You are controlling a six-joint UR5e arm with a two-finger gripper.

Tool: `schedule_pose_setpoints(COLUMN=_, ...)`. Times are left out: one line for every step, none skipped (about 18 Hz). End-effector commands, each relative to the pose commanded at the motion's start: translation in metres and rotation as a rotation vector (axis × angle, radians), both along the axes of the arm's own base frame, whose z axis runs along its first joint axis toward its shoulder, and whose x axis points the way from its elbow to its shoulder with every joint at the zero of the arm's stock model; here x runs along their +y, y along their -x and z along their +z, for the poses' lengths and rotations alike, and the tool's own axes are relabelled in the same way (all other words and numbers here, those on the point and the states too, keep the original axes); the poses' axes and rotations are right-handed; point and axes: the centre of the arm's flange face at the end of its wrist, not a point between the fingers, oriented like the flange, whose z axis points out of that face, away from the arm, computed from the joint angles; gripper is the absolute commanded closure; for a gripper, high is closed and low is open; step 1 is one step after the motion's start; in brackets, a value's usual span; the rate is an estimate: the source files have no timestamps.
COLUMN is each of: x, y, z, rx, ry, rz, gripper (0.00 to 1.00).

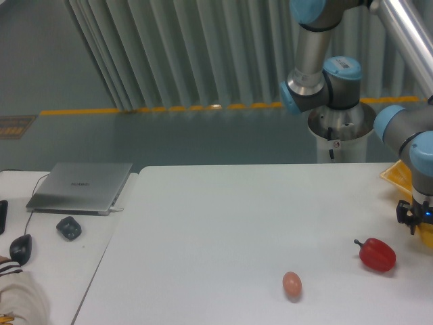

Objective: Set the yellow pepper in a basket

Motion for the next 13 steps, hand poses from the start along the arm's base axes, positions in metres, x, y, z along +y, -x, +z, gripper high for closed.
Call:
schedule_pose_setpoints(x=0.000, y=-0.001, z=-0.001, rx=-0.001, ry=0.001, rz=0.001, gripper=0.34)
schedule_pose_setpoints(x=0.002, y=-0.002, z=-0.001, rx=-0.001, ry=0.001, rz=-0.002, gripper=0.34)
schedule_pose_setpoints(x=0.004, y=-0.004, z=0.001, rx=0.002, ry=-0.001, rz=-0.006, gripper=0.34)
schedule_pose_setpoints(x=0.005, y=-0.005, z=0.001, rx=0.002, ry=-0.001, rz=-0.006, gripper=0.34)
schedule_pose_setpoints(x=0.006, y=-0.006, z=0.002, rx=0.003, ry=-0.002, rz=-0.008, gripper=0.34)
schedule_pose_setpoints(x=0.010, y=-0.011, z=0.003, rx=0.004, ry=-0.002, rz=-0.015, gripper=0.34)
schedule_pose_setpoints(x=0.012, y=-0.013, z=0.004, rx=0.006, ry=-0.002, rz=-0.020, gripper=0.34)
schedule_pose_setpoints(x=0.016, y=-0.016, z=0.004, rx=0.007, ry=-0.003, rz=-0.026, gripper=0.34)
schedule_pose_setpoints(x=0.018, y=-0.019, z=0.006, rx=0.010, ry=-0.005, rz=-0.032, gripper=0.34)
schedule_pose_setpoints(x=0.021, y=-0.022, z=0.007, rx=0.012, ry=-0.005, rz=-0.037, gripper=0.34)
schedule_pose_setpoints(x=0.022, y=-0.024, z=0.009, rx=0.014, ry=-0.006, rz=-0.034, gripper=0.34)
schedule_pose_setpoints(x=0.025, y=-0.026, z=0.009, rx=0.016, ry=-0.009, rz=-0.028, gripper=0.34)
schedule_pose_setpoints(x=0.028, y=-0.029, z=0.010, rx=0.020, ry=-0.010, rz=-0.028, gripper=0.34)
